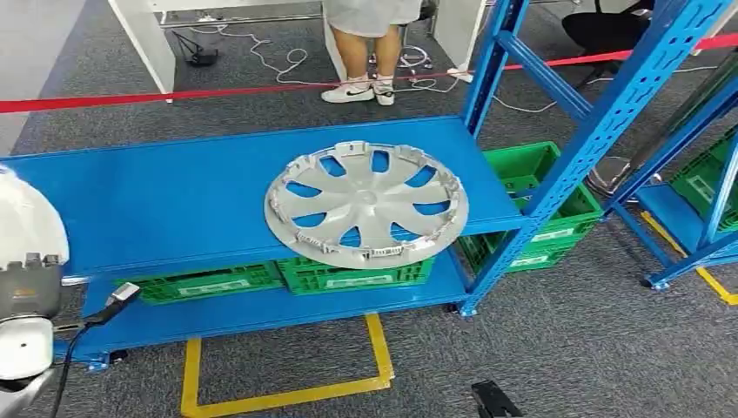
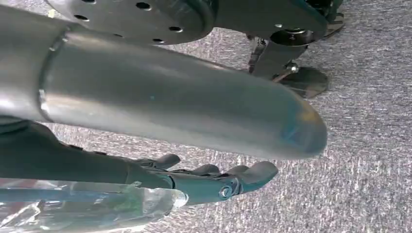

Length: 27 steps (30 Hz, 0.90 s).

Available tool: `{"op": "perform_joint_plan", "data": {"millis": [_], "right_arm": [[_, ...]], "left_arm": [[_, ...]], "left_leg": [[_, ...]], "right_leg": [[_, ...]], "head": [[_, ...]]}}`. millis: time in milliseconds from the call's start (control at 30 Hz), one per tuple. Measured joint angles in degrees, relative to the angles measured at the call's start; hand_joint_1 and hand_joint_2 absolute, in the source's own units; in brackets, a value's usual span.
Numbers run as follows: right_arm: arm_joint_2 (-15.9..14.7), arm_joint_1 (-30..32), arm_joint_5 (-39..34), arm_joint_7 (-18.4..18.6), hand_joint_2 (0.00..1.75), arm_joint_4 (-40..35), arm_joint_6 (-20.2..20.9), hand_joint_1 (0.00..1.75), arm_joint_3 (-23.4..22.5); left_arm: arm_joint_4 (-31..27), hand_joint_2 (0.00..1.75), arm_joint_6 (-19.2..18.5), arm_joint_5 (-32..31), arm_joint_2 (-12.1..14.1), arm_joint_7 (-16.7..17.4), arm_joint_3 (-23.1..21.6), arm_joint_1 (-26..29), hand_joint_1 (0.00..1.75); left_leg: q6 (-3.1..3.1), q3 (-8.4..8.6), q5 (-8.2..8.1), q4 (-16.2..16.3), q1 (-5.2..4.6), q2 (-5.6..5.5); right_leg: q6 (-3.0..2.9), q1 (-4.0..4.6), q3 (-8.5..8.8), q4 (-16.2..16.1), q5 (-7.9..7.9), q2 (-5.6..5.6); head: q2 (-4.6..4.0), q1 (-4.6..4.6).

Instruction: Take the parts from the cabinet and place them on the table.

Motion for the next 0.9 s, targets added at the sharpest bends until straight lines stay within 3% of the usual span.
{"op": "perform_joint_plan", "data": {"millis": [467,700,900], "right_arm": [[0.0,0.0,0.6,0.0,0.0,0.0,0.0,0.0,0.0],[0.0,0.0,0.6,0.1,0.0,0.0,0.0,0.0,0.0],[0.0,0.0,0.6,0.1,0.0,0.0,0.0,0.0,0.0]], "left_arm": [[-10.6,1.75,-4.1,0.0,7.5,0.0,-6.4,-6.8,1.75],[-16.5,1.75,-5.3,0.0,11.2,0.0,-7.4,-8.2,1.75],[-18.7,1.75,-5.3,0.0,12.7,0.0,-7.4,-8.3,1.75]], "left_leg": [[-0.02,-0.03,0.01,0.0,0.06,0.0],[-0.02,-0.03,0.01,0.0,0.06,0.0],[-0.02,-0.03,0.01,0.0,0.06,0.0]], "right_leg": [[-0.01,0.08,0.0,0.0,0.0,0.0],[-0.06,0.09,0.0,0.0,-0.03,0.0],[-0.06,0.09,0.0,0.0,-0.03,-0.01]], "head": [[0.0,0.02],[0.02,0.0],[0.0,0.0]]}}
